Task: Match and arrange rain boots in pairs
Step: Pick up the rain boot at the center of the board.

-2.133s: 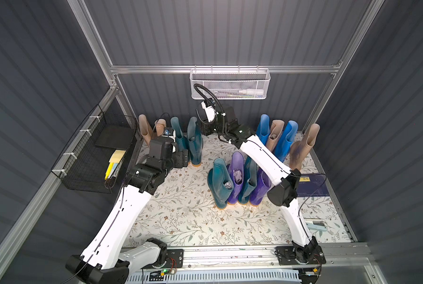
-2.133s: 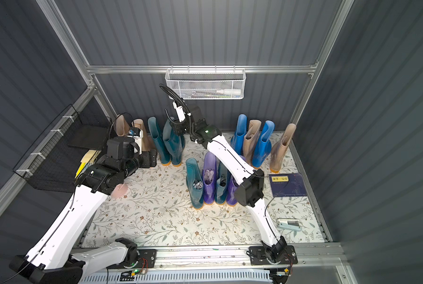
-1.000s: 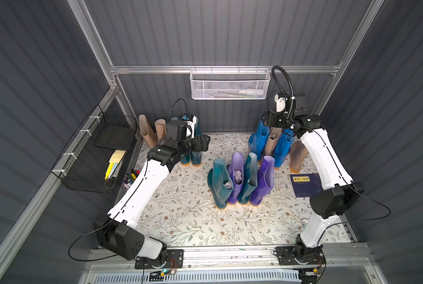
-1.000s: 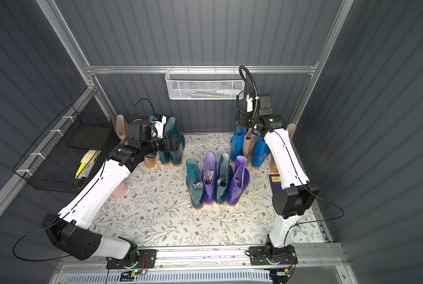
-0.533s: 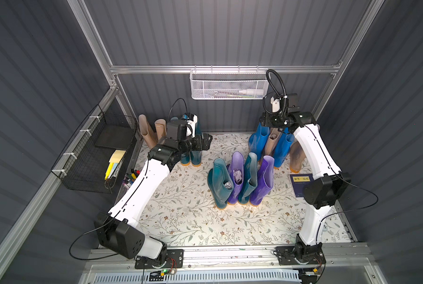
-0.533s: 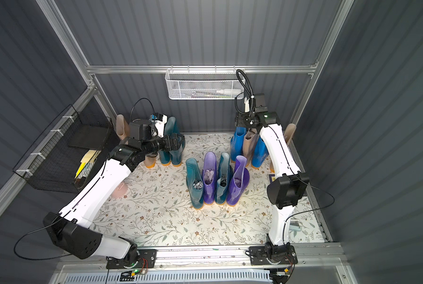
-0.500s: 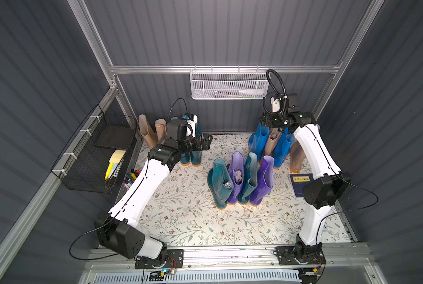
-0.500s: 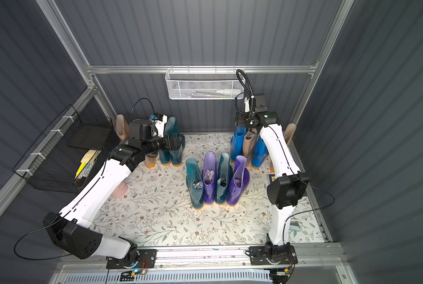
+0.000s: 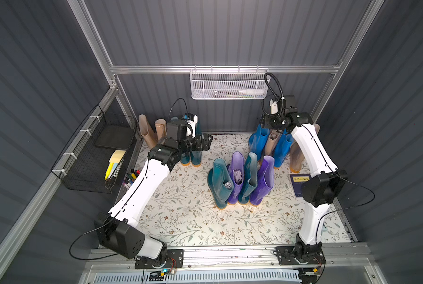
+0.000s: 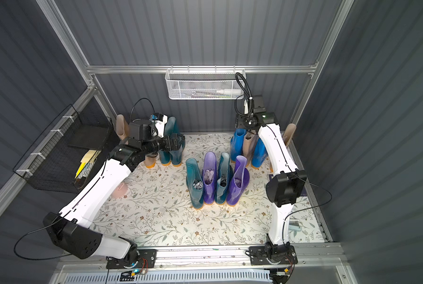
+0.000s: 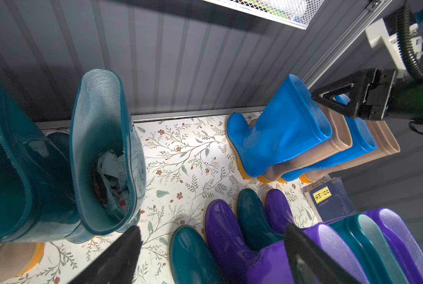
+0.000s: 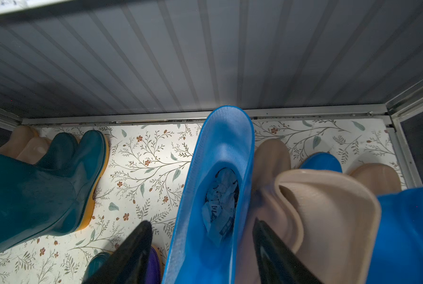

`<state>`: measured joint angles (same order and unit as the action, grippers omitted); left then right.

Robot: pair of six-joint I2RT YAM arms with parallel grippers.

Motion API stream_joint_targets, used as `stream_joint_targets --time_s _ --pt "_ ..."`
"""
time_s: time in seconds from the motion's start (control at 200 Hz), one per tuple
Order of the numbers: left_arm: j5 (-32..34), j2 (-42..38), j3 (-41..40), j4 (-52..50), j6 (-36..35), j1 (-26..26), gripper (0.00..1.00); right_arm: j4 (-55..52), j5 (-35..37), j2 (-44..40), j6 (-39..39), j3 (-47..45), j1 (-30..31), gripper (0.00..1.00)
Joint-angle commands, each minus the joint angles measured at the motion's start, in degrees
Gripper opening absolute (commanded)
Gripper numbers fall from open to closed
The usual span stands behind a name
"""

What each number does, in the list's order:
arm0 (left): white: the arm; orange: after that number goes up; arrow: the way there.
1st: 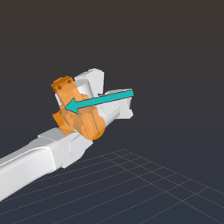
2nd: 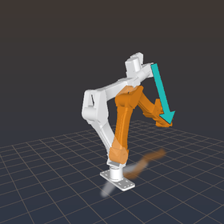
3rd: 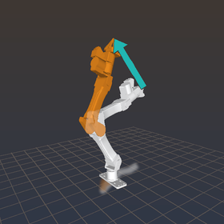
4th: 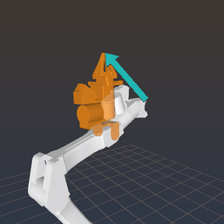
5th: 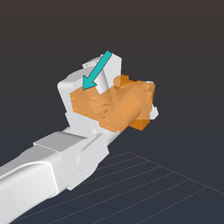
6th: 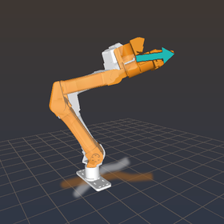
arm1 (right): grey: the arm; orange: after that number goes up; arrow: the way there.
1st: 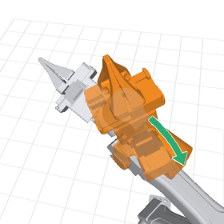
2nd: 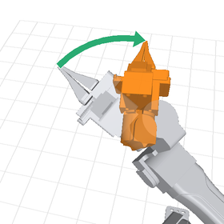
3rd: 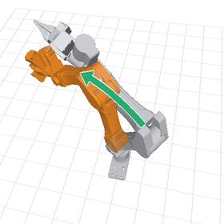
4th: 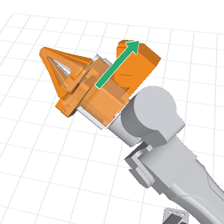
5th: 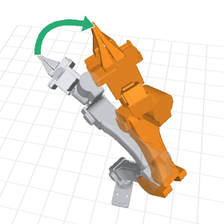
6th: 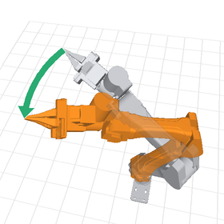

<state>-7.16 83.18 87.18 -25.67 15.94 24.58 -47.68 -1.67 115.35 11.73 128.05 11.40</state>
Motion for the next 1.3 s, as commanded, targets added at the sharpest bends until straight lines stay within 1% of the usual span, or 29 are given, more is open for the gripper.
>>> stream_joint_targets --time_s 0.0,0.245,0.5,0.785,1.136,1.216,1.296 --pt "-0.5 -0.3 0.9 -0.7 -0.3 0.2 0.93 -0.6 0.3 1.3 -0.2 0.2 -0.2 0.68" --pt "0.2 -0.8 0.1 -1.1 -0.4 0.2 0.93 -0.2 -0.9 3.3 0.4 0.7 -0.2 0.66" --pt "1.5 -1.5 -0.1 -2.1 -1.0 0.2 0.93 -0.6 -1.6 5.1 1.0 2.3 -0.2 0.58" --pt "1.9 -2.9 -1.7 -1.9 -1.0 0.2 0.93 -2.7 -2.3 7.8 0.5 6.5 -0.2 0.39" --pt "2.4 -3.8 -2.0 -2.5 -1.9 0.2 0.93 -4.4 -3.5 9.0 -0.2 9.4 -0.2 0.06" --pt "2.5 -4.0 -2.1 -2.5 -2.1 0.2 0.93 -4.4 -4.1 9.0 -0.8 9.8 -0.2 0.02" --pt "2.6 -4.0 -2.3 -2.4 -2.1 0.2 0.93 -4.5 -4.6 9.0 -1.1 10.3 -0.2 0.0"
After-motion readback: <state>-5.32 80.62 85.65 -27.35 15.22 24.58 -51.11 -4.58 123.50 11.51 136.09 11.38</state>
